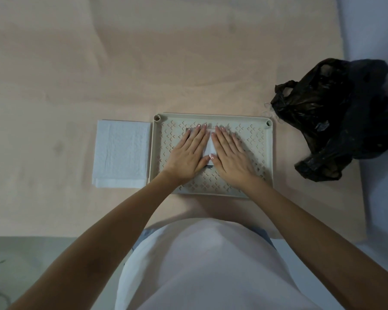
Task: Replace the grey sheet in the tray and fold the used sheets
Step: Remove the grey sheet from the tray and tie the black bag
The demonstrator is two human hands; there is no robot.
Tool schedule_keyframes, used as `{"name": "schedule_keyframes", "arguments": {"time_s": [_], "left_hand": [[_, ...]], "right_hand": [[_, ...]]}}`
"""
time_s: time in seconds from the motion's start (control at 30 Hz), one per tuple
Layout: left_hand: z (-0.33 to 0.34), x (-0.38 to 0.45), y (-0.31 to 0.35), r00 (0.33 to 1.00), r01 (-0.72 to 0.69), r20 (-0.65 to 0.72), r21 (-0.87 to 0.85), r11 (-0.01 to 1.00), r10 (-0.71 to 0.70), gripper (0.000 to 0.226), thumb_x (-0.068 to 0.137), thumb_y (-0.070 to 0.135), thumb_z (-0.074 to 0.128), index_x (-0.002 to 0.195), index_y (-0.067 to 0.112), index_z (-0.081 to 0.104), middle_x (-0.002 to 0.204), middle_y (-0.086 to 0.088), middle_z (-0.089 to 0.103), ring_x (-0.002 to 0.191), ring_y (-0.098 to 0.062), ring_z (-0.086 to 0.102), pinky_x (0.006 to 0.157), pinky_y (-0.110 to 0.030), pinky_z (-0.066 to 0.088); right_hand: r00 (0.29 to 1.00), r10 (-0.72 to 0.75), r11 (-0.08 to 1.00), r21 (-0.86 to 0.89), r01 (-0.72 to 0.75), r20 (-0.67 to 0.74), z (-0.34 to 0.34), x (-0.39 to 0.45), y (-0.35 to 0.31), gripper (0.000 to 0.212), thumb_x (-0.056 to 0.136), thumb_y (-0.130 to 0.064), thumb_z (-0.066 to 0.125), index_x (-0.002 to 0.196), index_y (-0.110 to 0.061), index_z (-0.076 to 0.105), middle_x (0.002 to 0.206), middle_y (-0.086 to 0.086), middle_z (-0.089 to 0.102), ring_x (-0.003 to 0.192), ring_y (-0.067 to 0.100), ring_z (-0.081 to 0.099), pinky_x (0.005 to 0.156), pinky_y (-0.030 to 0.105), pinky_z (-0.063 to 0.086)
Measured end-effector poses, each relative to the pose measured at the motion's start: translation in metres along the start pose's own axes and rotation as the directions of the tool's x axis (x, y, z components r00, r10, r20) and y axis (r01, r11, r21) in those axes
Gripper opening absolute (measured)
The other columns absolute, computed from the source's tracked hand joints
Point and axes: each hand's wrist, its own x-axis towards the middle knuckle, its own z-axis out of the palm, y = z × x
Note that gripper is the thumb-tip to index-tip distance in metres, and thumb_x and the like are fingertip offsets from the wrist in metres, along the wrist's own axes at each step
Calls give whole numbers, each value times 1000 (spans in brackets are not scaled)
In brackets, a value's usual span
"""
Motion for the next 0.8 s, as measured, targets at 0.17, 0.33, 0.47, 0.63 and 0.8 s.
{"name": "schedule_keyframes", "arguments": {"time_s": [0.17, 0.33, 0.47, 0.63, 0.8], "left_hand": [[0, 0, -2, 1000, -10, 21, -19, 1000, 10, 65, 96, 40, 24, 144, -4, 26, 152, -22, 24, 142, -33, 21, 117, -46, 20], [2, 1, 0, 1000, 2, 25, -25, 1000, -1, 63, 96, 38, 26, 142, -5, 29, 150, -22, 28, 141, -33, 25, 116, -47, 23], [2, 1, 0, 998, 25, 50, -42, 999, -23, 61, 98, 37, 25, 145, -3, 23, 153, -20, 21, 144, -30, 17, 119, -44, 15], [-11, 1, 1, 989, 133, -18, -344, 929, -148, 61, 99, 43, 26, 147, 5, 25, 157, -10, 16, 146, -20, 6, 119, -32, 5], [-26, -6, 5, 804, 505, -78, -432, 747, -589, 44, 91, 27, 57, 124, 0, 48, 125, -17, 49, 110, -32, 51, 82, -40, 48]], "right_hand": [[999, -53, 998, -22, 53, 5, 4, 0, 6, 60, 99, -43, 8, 149, -11, 5, 158, 15, 7, 147, 27, 5, 120, 44, 7], [999, -44, 998, -43, 44, -5, 8, 0, 7, 58, 100, -42, 10, 149, -12, 8, 157, 15, 12, 146, 27, 10, 119, 45, 14], [997, -60, 998, 15, 60, 44, 3, 0, 7, 58, 98, -42, 4, 148, -15, -2, 158, 11, 0, 147, 24, 0, 120, 44, 7], [984, 177, 662, 743, -94, -33, -16, -3, 13, 51, 102, -38, 23, 149, -18, 23, 158, -8, 12, 145, 7, 11, 118, 30, 16], [847, 530, 571, 758, -315, -47, -27, -1, 2, 29, 88, -30, 63, 107, -9, 56, 109, 6, 61, 95, 20, 61, 84, 42, 52]]}}
